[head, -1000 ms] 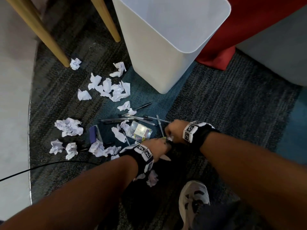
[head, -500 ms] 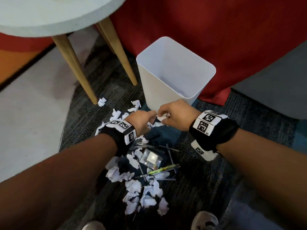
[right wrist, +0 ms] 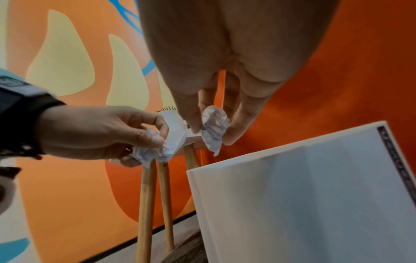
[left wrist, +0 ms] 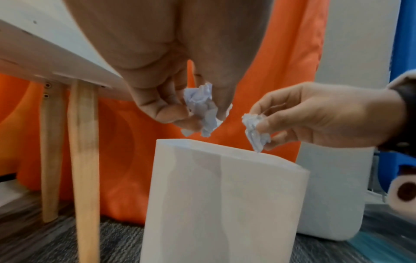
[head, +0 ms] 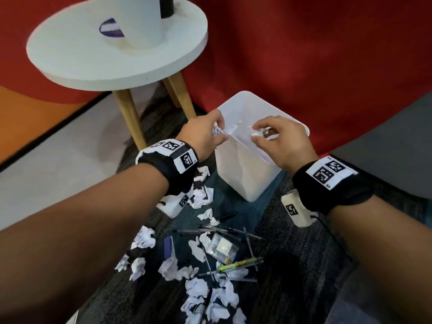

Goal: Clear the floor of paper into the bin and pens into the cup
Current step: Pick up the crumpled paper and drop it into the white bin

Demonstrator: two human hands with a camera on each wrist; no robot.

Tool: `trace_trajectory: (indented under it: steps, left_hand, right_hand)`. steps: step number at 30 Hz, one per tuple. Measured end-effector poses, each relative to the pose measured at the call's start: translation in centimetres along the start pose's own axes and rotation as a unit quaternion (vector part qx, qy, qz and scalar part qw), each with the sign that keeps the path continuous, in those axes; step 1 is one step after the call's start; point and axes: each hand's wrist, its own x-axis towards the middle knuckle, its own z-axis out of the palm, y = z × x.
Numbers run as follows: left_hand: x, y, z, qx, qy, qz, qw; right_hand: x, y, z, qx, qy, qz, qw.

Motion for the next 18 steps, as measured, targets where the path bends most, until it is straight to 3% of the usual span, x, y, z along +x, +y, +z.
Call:
trace_trajectory:
  steps: [3, 8, 14, 18]
  left_hand:
    - [-0.2, 0.8, -0.6, -0.017, 0.022, 0.011, 1.0]
    - [-0.2, 1.6, -1.4, -0.029, 0.043, 0.033, 0.998]
    - [0.2, 2.9, -1.3, -0.044, 0.044, 0.042, 0.997]
    - [0.7, 3.5, -0.5, -0.043, 0.04, 0.049, 0.997]
  right_hand:
    - [0.2, 0.5, 0.0, -0.02, 0.025, -0.004, 0.999]
    - [0.2, 1.3, 0.7, -0.066, -0.002, -0.01, 0.998]
    - [0.1, 2.1, 1.2, -0.184, -0.126, 0.06, 0.973]
    - [0.0, 2.0, 1.1, -0.151, -0.059, 0.032, 0.986]
